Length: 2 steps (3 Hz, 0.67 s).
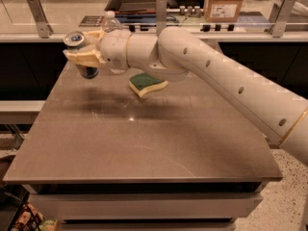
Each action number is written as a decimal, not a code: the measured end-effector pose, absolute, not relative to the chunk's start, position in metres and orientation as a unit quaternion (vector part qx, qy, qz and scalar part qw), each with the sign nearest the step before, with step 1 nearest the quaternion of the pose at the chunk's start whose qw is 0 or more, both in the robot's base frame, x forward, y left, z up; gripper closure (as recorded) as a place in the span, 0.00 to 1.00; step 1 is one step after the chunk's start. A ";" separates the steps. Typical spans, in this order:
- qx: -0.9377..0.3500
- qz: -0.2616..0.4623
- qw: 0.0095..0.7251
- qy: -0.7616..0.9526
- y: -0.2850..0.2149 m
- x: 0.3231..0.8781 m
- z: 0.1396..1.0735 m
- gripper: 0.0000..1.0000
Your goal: Pick redbull can
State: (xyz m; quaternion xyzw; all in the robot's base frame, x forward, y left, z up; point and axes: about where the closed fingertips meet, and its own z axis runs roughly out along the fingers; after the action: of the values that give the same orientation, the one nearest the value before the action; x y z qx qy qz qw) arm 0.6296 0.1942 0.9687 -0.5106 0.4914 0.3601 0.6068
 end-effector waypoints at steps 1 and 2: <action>-0.523 0.329 0.632 0.467 0.181 0.622 0.997 1.00; -0.537 0.298 0.658 0.436 0.171 0.612 1.027 1.00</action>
Offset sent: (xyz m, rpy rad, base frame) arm -0.0275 -0.0409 0.0947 -0.0002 -0.3384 -0.0522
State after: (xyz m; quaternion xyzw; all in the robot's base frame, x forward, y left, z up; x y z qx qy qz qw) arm 0.6125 0.1713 1.0268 -0.5370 0.4362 0.2983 0.6576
